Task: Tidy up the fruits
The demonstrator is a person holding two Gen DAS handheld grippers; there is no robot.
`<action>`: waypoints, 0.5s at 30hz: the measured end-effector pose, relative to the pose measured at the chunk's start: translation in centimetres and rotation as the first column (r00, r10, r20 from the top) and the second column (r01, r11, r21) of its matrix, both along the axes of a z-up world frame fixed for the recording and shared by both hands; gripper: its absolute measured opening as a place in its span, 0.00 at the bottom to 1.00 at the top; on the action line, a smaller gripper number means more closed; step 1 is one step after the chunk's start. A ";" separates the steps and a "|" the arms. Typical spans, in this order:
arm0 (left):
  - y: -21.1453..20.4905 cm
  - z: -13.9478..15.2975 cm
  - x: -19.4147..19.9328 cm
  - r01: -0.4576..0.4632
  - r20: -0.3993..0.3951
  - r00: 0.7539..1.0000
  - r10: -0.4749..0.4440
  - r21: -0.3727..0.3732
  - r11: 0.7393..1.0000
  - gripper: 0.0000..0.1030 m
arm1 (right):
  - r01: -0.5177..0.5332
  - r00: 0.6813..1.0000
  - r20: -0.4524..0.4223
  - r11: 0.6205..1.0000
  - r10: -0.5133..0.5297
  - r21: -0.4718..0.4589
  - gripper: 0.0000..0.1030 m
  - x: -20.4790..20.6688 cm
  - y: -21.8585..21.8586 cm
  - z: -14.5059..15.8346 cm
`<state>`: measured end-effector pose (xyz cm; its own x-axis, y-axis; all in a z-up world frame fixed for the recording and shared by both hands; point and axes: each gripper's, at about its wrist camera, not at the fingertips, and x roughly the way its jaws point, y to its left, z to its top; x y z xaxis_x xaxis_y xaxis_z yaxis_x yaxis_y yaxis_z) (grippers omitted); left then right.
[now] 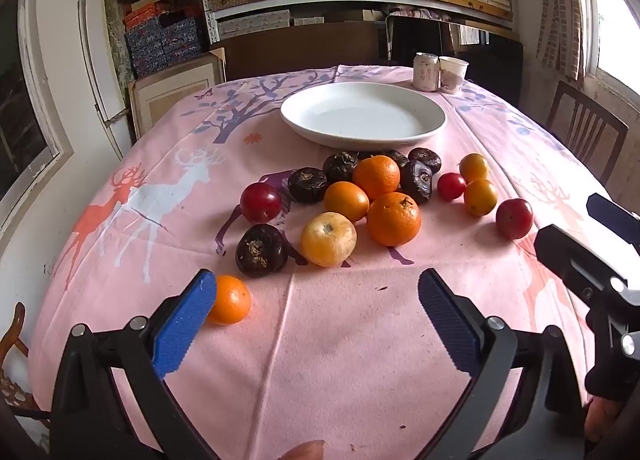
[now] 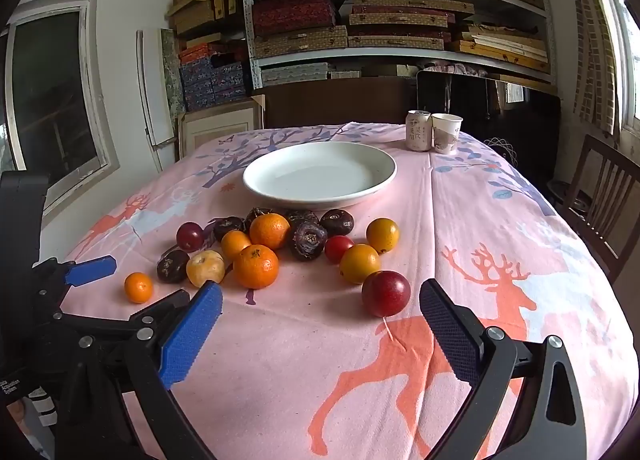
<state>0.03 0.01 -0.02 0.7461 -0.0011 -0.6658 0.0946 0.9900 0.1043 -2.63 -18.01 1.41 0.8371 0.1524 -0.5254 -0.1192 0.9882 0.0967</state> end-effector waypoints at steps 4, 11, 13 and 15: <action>0.0 0.0 0.0 0.000 -0.001 1.000 0.000 -0.001 1.000 0.96 | -0.001 1.000 -0.001 1.000 0.001 -0.001 0.97 0.0 0.1 0.0; 0.0 0.0 -0.1 0.000 -0.008 1.000 0.000 -0.001 1.000 0.96 | 0.000 1.000 0.000 1.000 0.000 0.000 0.97 0.0 0.1 0.1; -0.3 -0.8 0.2 0.000 -0.010 1.000 0.000 -0.001 1.000 0.96 | -0.001 1.000 0.000 1.000 0.001 -0.002 0.97 0.0 0.1 0.0; -0.3 -0.8 0.3 -0.001 -0.012 1.000 0.001 0.000 1.000 0.96 | -0.001 1.000 0.000 1.000 0.001 -0.002 0.97 0.0 0.1 0.0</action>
